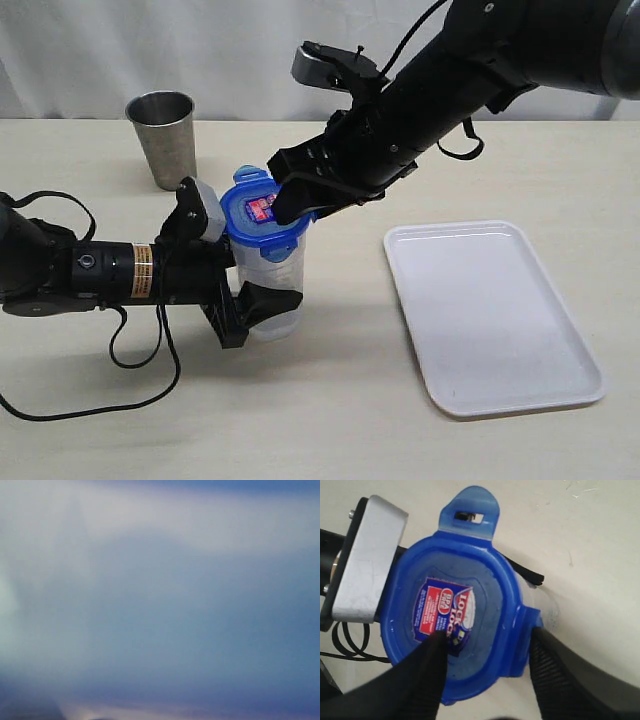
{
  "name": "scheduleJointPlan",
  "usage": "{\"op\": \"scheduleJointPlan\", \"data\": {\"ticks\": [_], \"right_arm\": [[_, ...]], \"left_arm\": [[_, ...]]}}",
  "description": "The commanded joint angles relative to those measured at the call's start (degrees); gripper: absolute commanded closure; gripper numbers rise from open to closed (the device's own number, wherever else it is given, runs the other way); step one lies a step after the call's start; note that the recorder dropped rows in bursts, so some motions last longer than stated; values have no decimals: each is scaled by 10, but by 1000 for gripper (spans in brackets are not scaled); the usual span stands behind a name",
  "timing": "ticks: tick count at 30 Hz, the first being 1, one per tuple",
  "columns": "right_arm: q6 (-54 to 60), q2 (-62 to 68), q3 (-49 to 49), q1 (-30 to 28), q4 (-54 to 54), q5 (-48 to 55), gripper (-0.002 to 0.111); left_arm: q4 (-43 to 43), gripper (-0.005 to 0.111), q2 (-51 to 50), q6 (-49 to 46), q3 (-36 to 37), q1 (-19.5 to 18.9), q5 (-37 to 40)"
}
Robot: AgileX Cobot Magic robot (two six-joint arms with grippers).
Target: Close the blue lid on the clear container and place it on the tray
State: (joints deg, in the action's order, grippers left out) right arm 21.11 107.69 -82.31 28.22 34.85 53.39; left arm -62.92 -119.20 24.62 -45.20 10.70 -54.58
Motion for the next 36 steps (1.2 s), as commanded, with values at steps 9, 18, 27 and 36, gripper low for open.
{"op": "scheduleJointPlan", "data": {"ticks": [9,18,27,36], "right_arm": [[118,62,21,24,172,88,64],[130,60,14,24,125,86,64],[110,33,-20,24,-4,79,55],[110,-17,-23,24,-94,27,46]], "left_arm": [[-4,107,-3,8,-2,10,11],[-4,107,-3,-9,-2,10,11],[-9,107,-3,-158,-2,10,20],[-24,107,-3,-154,-2,10,24]]}}
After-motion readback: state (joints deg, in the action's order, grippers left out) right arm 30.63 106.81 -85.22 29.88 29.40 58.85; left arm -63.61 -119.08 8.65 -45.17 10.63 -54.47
